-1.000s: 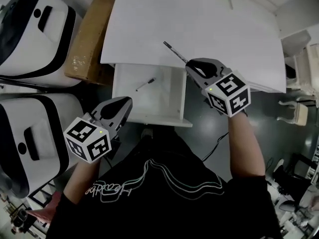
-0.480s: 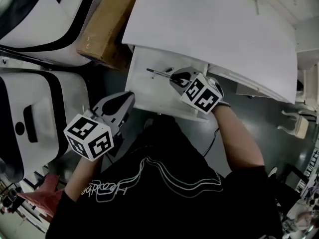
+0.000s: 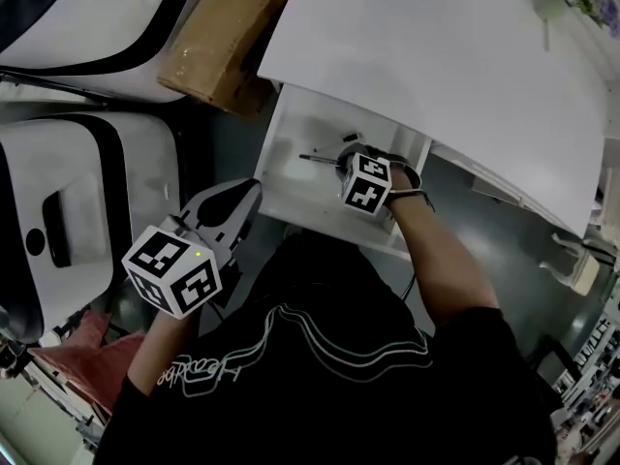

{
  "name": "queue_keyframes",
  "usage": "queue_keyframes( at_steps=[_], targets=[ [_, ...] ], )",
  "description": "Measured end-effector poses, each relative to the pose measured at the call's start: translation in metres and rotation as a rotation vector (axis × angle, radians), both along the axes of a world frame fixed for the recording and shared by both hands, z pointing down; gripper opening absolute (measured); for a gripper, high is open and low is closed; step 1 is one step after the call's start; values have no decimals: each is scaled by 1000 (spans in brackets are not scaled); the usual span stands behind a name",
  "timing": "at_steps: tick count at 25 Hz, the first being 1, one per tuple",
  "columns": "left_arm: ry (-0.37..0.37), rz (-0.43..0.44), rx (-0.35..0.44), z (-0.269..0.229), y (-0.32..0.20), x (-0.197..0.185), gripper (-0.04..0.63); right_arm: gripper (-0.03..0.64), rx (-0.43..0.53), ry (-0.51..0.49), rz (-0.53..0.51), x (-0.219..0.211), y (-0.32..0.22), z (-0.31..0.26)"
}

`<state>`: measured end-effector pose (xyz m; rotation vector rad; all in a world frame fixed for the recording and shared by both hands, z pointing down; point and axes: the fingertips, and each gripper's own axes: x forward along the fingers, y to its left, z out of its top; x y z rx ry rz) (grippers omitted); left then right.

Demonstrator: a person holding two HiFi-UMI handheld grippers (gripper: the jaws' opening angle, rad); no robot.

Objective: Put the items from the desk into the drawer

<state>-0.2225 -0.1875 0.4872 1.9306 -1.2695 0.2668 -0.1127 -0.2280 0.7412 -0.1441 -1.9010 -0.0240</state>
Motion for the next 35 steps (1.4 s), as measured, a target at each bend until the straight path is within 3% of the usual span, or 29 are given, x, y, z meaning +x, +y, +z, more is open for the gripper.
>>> queue_keyframes(
  at_steps=[8,10,12,17,20,24,26,28,32,35],
  targets=[
    [7,-79,-20,11,-1,-24,21,81,22,52,-56,-9,-2,28],
    [9,-93,-18,10,2,-29,21,168,-13,39,-12,-8,-2,25],
    [19,-93,-5,8,4,-31,21,184,-50,21,32,-3,-1,15],
    [45,-25,21,-7,17,-19,21,187,-27,-54,125,11,4,-43],
    [53,63,48,-19,32,-9,21,186,72,-104,204,28,6,-95],
    [68,145,80,-18,52,3,21,182,258,-221,338,51,17,-193],
    [85,162,93,-20,60,9,21,157,307,-304,430,62,32,-240],
    [105,174,121,-31,71,19,21,129,271,-431,518,66,57,-279],
    [85,229,199,-67,103,49,21,88,59,-711,673,72,115,-332],
    [66,251,267,-96,128,70,21,78,16,-856,761,85,151,-356]
  ],
)
